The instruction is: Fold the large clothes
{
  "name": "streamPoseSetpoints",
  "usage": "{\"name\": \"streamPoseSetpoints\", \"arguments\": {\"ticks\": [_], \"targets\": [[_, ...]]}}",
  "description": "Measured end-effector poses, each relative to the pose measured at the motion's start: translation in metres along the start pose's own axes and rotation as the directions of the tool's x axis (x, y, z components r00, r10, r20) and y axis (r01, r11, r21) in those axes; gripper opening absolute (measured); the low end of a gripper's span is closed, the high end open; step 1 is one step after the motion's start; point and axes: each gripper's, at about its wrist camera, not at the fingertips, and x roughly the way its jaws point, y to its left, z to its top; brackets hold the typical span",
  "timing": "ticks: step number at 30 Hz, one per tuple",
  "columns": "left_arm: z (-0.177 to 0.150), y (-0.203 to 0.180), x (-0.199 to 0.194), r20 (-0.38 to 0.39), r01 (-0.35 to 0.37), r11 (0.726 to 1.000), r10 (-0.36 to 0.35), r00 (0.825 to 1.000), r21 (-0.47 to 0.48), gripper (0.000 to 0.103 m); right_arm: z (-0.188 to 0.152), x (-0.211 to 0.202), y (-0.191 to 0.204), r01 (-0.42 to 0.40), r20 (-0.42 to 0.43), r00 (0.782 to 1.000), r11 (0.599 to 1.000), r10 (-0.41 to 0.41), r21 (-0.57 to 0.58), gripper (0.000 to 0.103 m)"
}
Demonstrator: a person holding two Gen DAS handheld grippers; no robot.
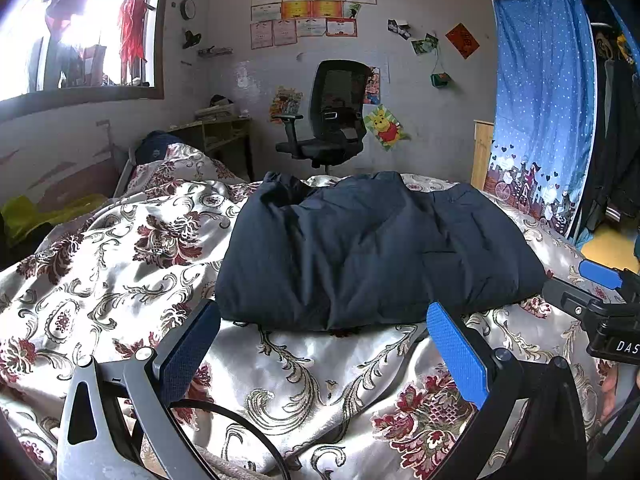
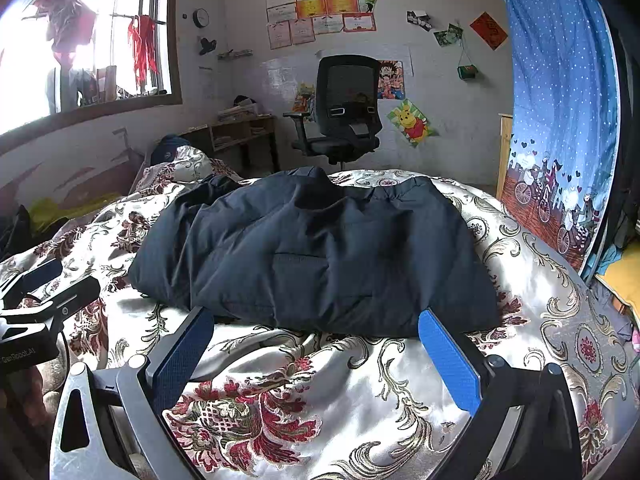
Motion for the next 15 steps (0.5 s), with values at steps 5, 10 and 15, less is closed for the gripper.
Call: {"name": "streamPoseSetpoints", "arguments": {"ticks": [5, 10, 15], "targets": [[0.0006, 0.0005, -0.0012, 0.001, -0.034, 0.999, 0.034, 0.999, 0.000, 0.101, 0.0000, 0.0004, 0.0002, 0.000, -0.002, 1.000, 1.000, 0.000, 0.001, 0.103], [0.0004, -0.0010, -0.0006, -0.003, -0.033, 0.999, 0.033, 0.999, 0.013, 0.101, -0.0001, 0.0008, 0.0007, 0.000, -0.001, 1.000, 1.000, 0.000, 0.000, 0.103], [-0.0011, -0.0035, 0.0010, -0.001, -0.038, 0.999, 0.038, 0.999, 0.034, 0.101, -0.0001, 0.0008, 0.0011, 0.001, -0.001, 1.000, 1.000, -0.001, 0.000, 0.103]]}}
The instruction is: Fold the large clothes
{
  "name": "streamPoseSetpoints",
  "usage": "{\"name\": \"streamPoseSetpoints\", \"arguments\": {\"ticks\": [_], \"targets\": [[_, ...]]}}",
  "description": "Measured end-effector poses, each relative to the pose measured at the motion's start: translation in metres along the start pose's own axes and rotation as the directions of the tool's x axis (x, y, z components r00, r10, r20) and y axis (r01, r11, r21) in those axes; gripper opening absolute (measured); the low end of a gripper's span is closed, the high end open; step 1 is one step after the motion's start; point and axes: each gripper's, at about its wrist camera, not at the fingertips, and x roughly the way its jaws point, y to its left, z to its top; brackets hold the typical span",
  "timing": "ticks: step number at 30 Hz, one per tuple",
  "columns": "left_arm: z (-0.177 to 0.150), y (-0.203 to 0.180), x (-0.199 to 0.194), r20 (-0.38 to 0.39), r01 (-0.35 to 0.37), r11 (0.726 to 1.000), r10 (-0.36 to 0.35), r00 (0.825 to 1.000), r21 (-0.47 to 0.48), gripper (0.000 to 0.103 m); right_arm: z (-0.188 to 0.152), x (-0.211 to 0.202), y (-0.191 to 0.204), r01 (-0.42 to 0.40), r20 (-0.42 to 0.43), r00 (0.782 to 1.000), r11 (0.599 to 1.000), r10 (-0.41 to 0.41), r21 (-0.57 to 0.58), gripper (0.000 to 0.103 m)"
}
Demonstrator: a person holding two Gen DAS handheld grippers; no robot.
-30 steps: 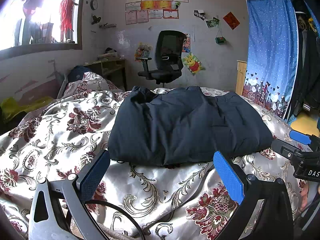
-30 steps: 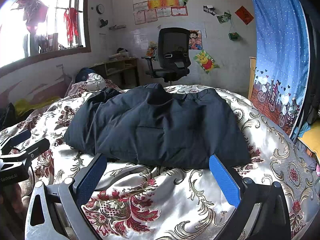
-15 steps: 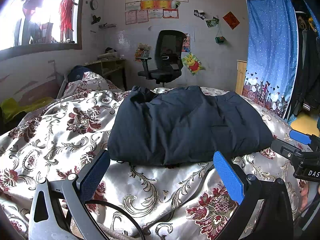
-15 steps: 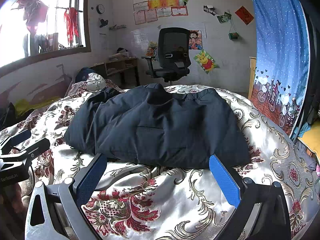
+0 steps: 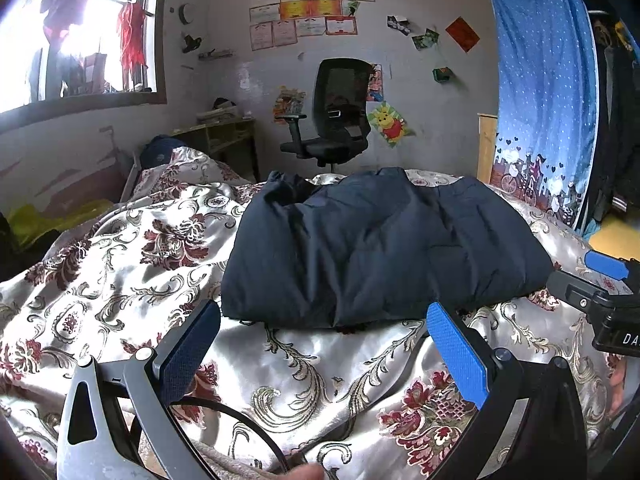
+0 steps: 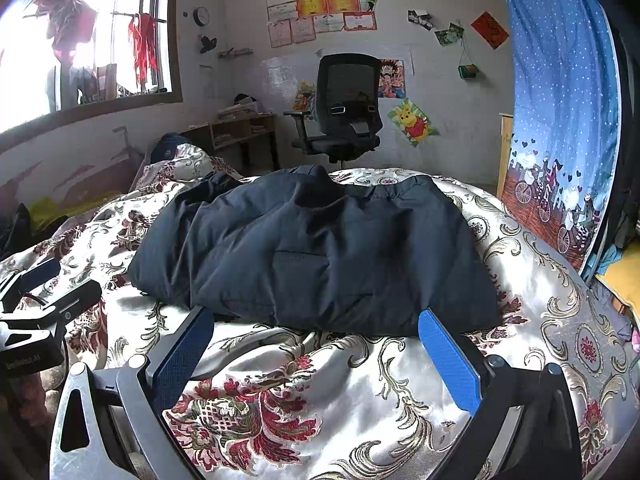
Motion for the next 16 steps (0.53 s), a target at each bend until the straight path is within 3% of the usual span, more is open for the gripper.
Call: {"name": "streamPoseSetpoints", "arguments": {"ticks": [16], "targets": [[-0.0007, 0.0026, 0.0014, -0.004, -0.010, 1.000, 0.010, 1.000, -0.008, 0.101, 0.0000, -0.0009, 0.0001, 0.001, -0.001, 1.000, 1.000, -0.001, 0.000, 0.103]]}}
